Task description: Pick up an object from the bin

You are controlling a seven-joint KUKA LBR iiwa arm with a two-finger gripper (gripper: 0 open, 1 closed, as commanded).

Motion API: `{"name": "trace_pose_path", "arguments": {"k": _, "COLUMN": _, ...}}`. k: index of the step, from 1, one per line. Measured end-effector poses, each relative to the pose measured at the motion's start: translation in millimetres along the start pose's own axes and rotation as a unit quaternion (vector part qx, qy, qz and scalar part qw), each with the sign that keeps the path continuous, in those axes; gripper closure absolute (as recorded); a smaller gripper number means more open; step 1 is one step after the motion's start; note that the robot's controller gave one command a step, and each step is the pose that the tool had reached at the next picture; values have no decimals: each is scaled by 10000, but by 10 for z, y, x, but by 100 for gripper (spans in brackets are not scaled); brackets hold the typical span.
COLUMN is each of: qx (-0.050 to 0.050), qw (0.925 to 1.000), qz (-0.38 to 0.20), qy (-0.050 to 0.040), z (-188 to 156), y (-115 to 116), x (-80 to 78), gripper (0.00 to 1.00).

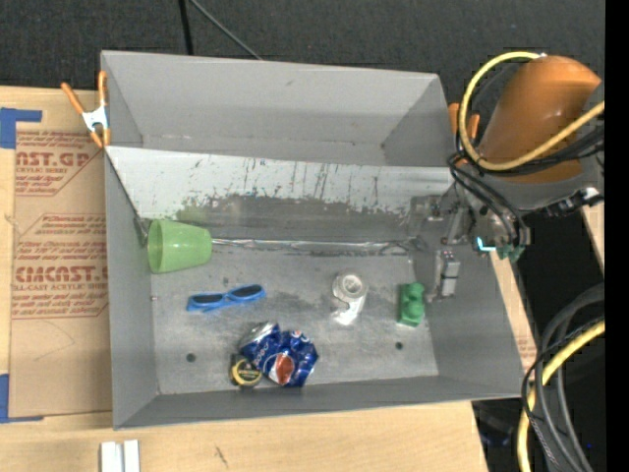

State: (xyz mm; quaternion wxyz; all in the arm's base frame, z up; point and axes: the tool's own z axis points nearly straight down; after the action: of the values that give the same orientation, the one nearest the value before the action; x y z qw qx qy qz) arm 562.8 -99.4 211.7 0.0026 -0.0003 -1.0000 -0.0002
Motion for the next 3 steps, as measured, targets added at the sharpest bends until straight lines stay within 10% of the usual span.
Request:
{"name": "trace_pose_path", "arguments": {"k": 1, "qx": -10, "qw": 9993, "qz": 381, "qy": 22, "z": 1472, "y": 298, "x": 665, "gripper": 0}}
{"name": "trace_pose_path", "arguments": {"k": 2, "qx": 5, "qw": 9947, "qz": 1022, "qy": -66, "z": 590, "y": -82, "x": 506, "gripper": 0}}
{"name": "trace_pose_path", "arguments": {"k": 3, "qx": -1, "qw": 9973, "qz": 739, "qy": -19, "z": 1467, "y": -106, "x": 69, "gripper": 0}}
